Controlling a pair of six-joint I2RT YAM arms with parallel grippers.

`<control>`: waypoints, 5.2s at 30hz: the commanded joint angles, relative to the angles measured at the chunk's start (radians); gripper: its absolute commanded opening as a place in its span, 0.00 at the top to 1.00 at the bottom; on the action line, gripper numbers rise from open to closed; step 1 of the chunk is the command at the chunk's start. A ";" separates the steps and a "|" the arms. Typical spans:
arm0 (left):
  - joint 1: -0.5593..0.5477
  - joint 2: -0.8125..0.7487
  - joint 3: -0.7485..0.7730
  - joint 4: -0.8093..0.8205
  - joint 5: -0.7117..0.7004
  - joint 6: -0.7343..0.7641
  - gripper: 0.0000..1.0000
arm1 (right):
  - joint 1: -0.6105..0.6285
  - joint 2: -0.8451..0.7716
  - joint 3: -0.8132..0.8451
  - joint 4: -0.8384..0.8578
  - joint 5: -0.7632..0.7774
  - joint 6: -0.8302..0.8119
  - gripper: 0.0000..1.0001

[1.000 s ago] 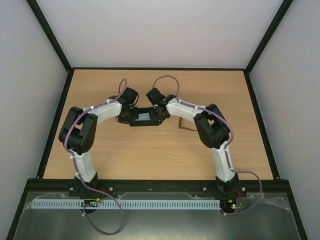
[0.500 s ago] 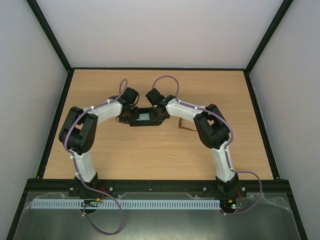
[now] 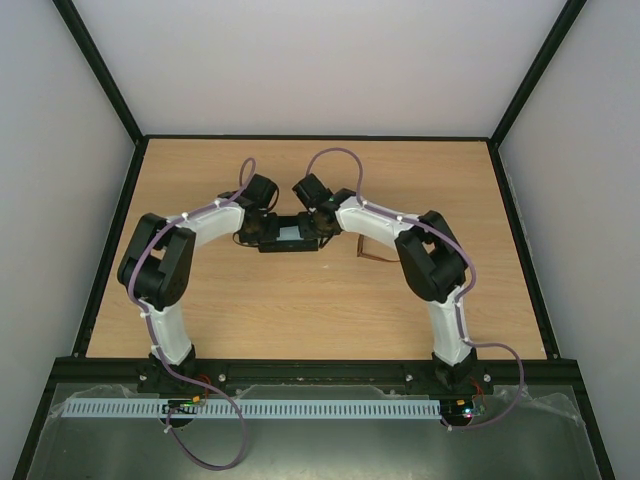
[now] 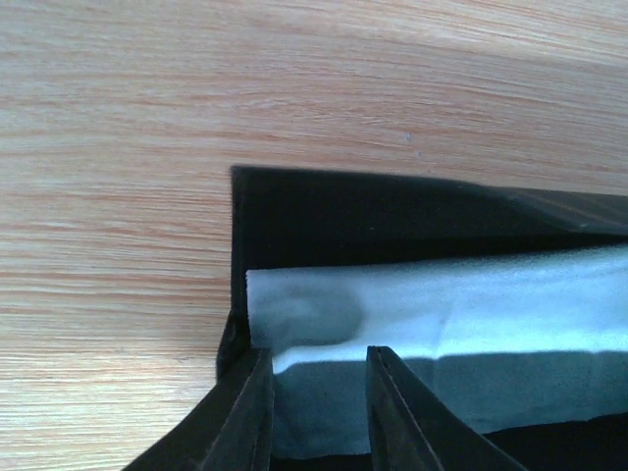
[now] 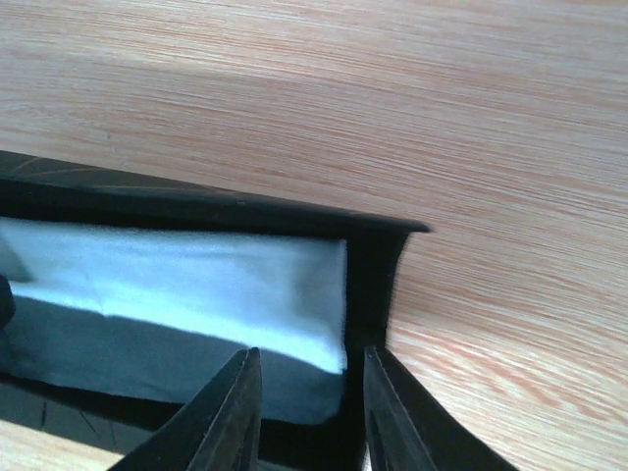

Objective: Organize the sunglasses
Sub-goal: Place the glasses cleaning cloth in the sunglasses case, then pick up the sunglasses from the center of the board.

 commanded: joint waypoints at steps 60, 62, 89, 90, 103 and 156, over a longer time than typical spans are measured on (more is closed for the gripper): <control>0.024 -0.702 -0.227 -0.350 0.338 -0.226 0.01 | -0.316 -0.658 -0.401 -0.429 -0.237 0.289 0.01; 0.050 -0.673 -0.197 -0.368 0.367 -0.252 0.01 | -0.348 -0.634 -0.391 -0.462 -0.231 0.343 0.01; 0.144 -0.534 -0.112 -0.418 0.564 -0.103 0.01 | -0.401 -0.216 -0.337 -0.304 -0.237 0.811 0.19; 0.145 -0.533 -0.108 -0.421 0.565 -0.099 0.01 | -0.393 -0.216 -0.346 -0.303 -0.233 0.819 0.21; 0.148 -0.540 -0.075 -0.494 0.539 -0.040 0.01 | -0.406 -0.317 -0.434 -0.326 -0.104 0.802 0.35; 0.151 -0.476 0.203 -0.600 0.541 -0.029 0.01 | -0.271 -0.513 0.005 -0.569 -0.138 0.166 0.99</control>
